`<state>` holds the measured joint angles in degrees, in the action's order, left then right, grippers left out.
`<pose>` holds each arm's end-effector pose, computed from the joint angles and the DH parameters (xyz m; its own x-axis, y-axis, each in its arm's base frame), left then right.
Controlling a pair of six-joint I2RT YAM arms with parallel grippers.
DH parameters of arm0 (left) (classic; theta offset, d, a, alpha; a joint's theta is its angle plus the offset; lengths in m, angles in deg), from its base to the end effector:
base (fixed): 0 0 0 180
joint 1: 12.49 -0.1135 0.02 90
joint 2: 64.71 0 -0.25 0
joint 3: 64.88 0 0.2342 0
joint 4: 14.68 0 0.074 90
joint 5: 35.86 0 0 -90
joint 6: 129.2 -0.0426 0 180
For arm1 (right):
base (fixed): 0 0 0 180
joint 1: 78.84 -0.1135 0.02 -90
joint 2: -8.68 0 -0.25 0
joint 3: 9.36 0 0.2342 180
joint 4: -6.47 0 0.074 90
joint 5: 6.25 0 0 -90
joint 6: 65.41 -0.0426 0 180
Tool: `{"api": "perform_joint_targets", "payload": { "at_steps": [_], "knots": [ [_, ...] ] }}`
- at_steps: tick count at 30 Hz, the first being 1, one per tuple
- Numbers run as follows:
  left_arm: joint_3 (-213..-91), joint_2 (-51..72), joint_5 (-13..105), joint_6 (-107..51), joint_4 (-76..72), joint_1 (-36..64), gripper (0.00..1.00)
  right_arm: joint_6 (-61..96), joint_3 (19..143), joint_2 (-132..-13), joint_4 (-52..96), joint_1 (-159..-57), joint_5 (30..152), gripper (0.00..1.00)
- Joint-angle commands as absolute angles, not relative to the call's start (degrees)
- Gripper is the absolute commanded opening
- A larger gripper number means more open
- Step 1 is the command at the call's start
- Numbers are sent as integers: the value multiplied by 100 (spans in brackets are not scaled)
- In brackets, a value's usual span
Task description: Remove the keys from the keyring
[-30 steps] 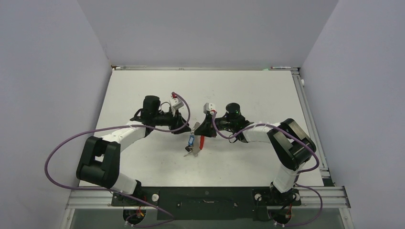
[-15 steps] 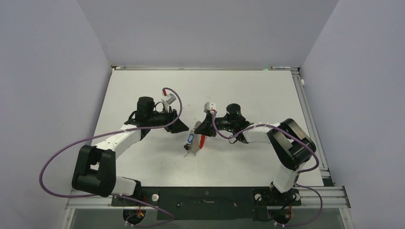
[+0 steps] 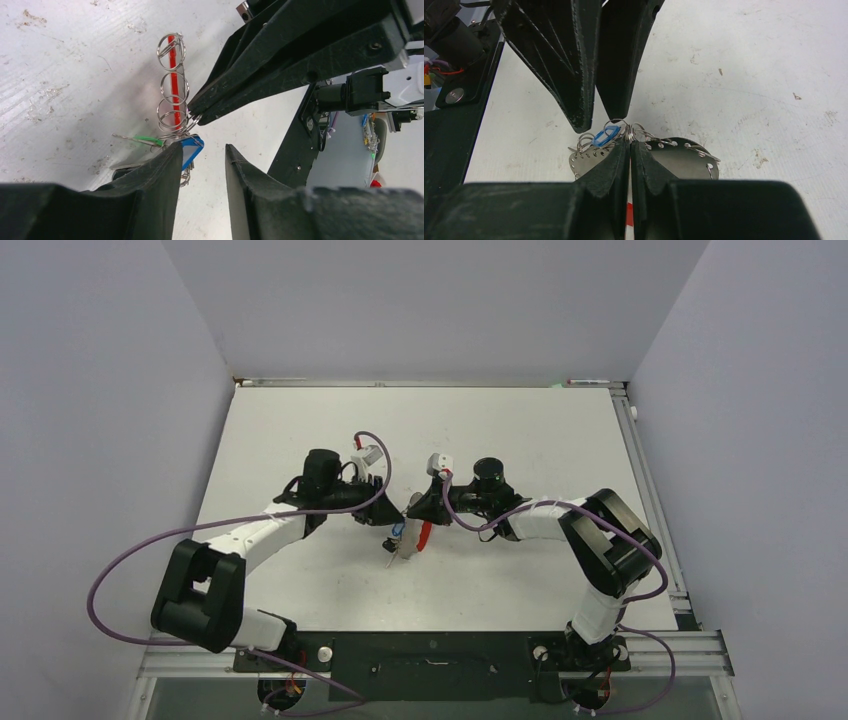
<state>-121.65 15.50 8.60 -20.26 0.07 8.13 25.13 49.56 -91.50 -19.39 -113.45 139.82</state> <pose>0.2457 -0.1249 0.2025 -0.7978 0.0573 -0.6002 0.5421 0.5039 -0.6725 0.2552 0.2191 0.1791 -0.2094 -0.1509 -0.9661 -0.9774 0.0036 0.2112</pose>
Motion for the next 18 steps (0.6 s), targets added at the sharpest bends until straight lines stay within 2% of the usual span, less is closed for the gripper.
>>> {"api": "perform_joint_targets", "payload": {
  "at_steps": [1, 5, 10, 18],
  "knots": [
    [-12439, 1694, 1147, -1934, -33, 921, 29, 2555, 4970, -9042, -2378, -11417, 14039, 5],
    [-12447, 1791, 1154, -1769, -85, 852, 19, 2574, 4952, -8998, -2386, -11423, 14066, 5],
    [-12421, 2023, 926, -1390, -254, 669, 1, 2543, 4902, -8984, -2525, -11422, 14113, 5],
    [-12223, 2282, 308, -734, -759, 538, 0, 2460, 4704, -9025, -3094, -11420, 14132, 5]
  ]
}}
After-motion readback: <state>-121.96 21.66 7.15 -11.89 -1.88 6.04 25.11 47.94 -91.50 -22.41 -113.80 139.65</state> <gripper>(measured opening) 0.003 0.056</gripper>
